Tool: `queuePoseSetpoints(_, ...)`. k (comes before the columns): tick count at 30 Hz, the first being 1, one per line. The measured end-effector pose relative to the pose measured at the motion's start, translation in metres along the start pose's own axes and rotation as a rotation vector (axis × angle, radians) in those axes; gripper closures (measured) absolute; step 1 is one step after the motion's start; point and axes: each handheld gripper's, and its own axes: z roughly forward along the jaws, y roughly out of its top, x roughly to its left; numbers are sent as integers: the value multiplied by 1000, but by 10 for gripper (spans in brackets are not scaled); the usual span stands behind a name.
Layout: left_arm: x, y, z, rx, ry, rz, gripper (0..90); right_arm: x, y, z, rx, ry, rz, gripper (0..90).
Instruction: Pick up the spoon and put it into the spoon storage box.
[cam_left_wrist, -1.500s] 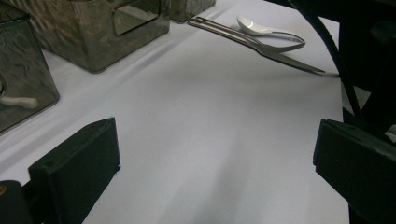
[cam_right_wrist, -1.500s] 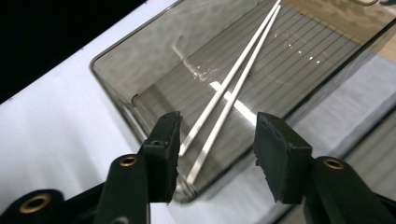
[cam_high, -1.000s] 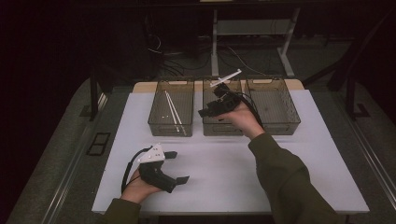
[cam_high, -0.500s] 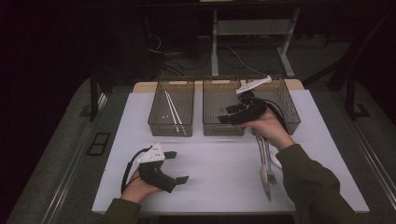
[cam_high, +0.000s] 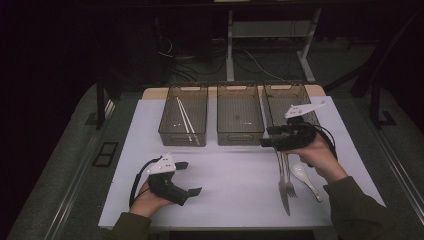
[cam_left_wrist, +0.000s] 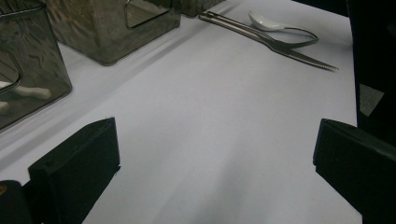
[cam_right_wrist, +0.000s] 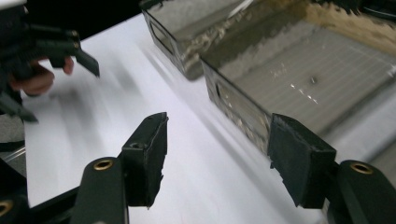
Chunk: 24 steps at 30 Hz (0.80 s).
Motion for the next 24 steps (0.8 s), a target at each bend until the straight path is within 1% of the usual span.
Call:
queuePoseSetpoints(5, 0, 0, 0, -1, 2, -1, 0, -5, -30, -13, 22, -38, 23, 391)
queuePoseSetpoints(7, 1, 0, 0, 2, 2, -1, 0, -7, -41, -18, 20, -49, 39, 395)
queuePoseSetpoints(10, 1, 0, 0, 3, 6, -1, 0, -10, -55, -26, 32, -73, 55, 398)
queuePoseSetpoints(12, 0, 0, -1, 0, 8, -3, 0, -11, -63, -31, 37, -91, 62, 416)
queuePoseSetpoints(14, 0, -1, -1, -2, 10, -8, 0, -10, -70, -37, 43, -101, 65, 461)
queuePoseSetpoints(17, 0, -1, -2, 1, 12, -5, 0, -7, -81, -45, 58, -112, 67, 573)
queuePoseSetpoints(20, 0, -1, -2, -2, 14, -4, 0, -4, -93, -50, 77, -112, 69, 685)
queuePoseSetpoints(24, 1, -1, -2, 1, 16, -2, 0, 1, -108, -54, 106, -110, 68, 796)
